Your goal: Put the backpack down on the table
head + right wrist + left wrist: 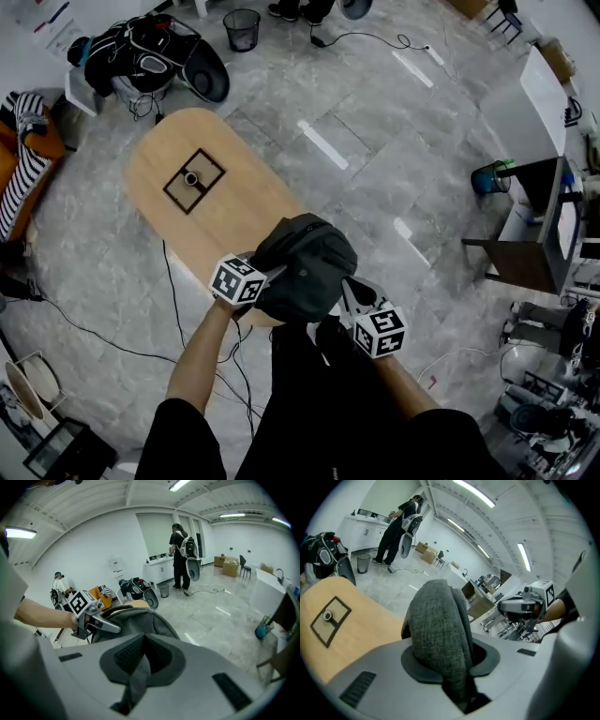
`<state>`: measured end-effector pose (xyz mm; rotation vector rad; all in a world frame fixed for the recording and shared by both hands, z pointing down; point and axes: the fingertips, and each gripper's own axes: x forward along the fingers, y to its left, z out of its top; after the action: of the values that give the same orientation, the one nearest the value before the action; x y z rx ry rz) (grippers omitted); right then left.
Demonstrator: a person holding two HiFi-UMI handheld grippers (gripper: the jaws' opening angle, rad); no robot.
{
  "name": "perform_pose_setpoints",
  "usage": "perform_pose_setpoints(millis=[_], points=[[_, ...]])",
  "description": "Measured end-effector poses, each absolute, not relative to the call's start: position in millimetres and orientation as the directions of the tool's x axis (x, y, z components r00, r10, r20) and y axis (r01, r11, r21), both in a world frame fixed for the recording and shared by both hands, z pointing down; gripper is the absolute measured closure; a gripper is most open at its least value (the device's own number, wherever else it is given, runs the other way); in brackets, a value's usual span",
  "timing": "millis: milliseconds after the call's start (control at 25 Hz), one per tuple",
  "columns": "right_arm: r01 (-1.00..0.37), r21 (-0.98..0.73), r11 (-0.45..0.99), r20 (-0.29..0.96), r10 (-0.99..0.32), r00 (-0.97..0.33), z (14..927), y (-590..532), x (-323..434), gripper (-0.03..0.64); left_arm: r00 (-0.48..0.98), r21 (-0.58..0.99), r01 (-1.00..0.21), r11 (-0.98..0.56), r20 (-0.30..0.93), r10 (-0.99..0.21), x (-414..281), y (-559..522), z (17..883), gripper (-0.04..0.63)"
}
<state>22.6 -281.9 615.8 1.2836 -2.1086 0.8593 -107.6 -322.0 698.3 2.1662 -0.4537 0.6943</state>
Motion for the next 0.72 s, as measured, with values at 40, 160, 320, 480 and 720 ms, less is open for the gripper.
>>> perform_pose_setpoints(millis=[40,160,320,480,720], points=[[-0.903,-0.249,0.35,0.708,-0.57,-0.417,616.6,-285.5,18.9,0.606,0.795,0.601,-0.518,-0.609,0.602,-0.082,-111.4,-324.2,701.1,0.494],[-0.898,-0.25,0.361,0.713,-0.559,-0.423,620.7,-297.1,6.5,0.606,0.824,0.644,-0.481,-0.595,0.563,-0.057,-121.4,-332.0,709.6,0.494],[-0.881,-0.236,0.41,0.729,-0.525,-0.439,633.9,-306.6,-14.1,0.606,0.857,0.689,-0.435,-0.58,0.514,-0.031,-136.0,-342.0,722.5,0.492],[-0.87,-0.256,0.422,0.745,-0.487,-0.456,649.5,-311.2,-36.0,0.606,0.881,0.73,-0.406,-0.549,0.472,-0.024,-161.1,-351.3,740.9,0.494],[-0.845,-0.275,0.459,0.77,-0.421,-0.479,670.1,-314.6,-55.0,0.606,0.886,0.77,-0.421,-0.479,0.462,-0.036,-200.3,-366.7,775.6,0.491]])
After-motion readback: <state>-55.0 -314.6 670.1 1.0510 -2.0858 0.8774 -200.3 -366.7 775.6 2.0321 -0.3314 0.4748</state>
